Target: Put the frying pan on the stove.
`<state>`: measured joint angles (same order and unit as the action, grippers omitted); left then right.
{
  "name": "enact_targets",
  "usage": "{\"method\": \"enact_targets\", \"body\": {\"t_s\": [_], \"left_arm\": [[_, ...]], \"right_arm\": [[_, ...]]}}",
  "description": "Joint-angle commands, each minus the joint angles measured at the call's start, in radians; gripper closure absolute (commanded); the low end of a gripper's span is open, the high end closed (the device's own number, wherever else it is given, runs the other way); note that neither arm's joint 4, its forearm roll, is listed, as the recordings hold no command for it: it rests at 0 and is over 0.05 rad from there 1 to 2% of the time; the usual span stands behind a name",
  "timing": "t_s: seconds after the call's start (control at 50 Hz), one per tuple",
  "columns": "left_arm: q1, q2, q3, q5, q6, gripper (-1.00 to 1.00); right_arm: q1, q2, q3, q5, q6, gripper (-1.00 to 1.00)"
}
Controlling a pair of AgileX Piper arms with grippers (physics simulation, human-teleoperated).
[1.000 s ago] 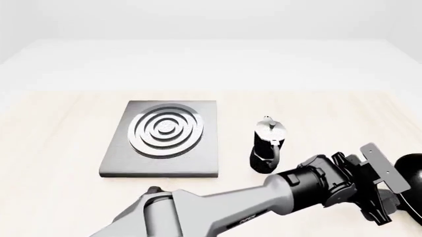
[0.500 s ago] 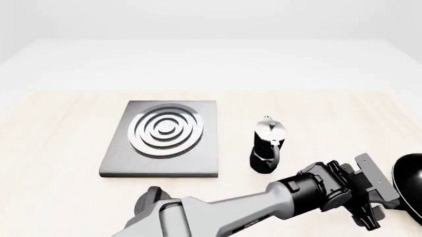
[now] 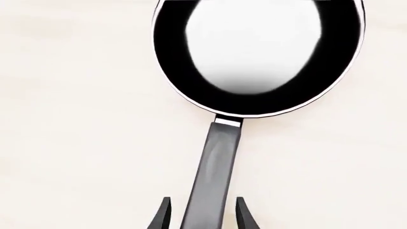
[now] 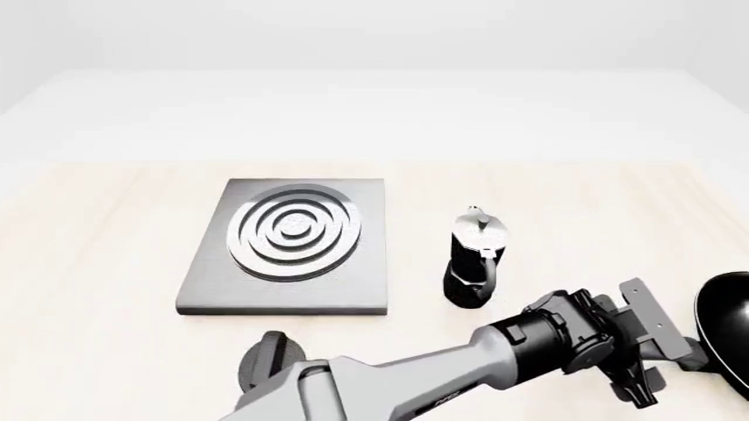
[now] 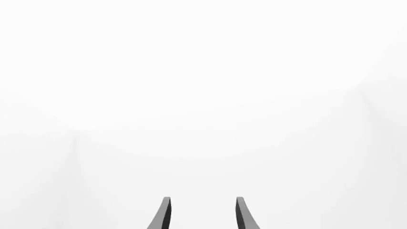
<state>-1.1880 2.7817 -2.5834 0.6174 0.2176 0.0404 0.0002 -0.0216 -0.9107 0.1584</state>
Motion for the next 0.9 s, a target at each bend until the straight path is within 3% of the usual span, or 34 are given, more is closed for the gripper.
{"method": "enact_targets", "body": {"t_s": [0.02,0.14,0.16,0.68,0.9], "left_arm": [[0.001,0.014,-0.01,0.009,0.007,-1.0],[0.002,-0.013,0.033,-0.021,0.016,-1.0],[0.002,-0.02,0.043,-0.028,0.018,1.0],[0.014,-0.134,0.164,-0.102,0.009,1.0],[0.022,-0.235,0.265,-0.158,-0.008,1.0]], "right_arm": [[0.007,0.0,0.022,-0.022,-0.004,-1.0],[0.012,0.0,0.022,-0.022,-0.008,-1.0],[0.013,0.0,0.022,-0.022,-0.008,-1.0],[0.03,0.0,0.022,-0.023,-0.02,-1.0],[0.036,0.0,0.022,-0.023,-0.03,-1.0]]}}
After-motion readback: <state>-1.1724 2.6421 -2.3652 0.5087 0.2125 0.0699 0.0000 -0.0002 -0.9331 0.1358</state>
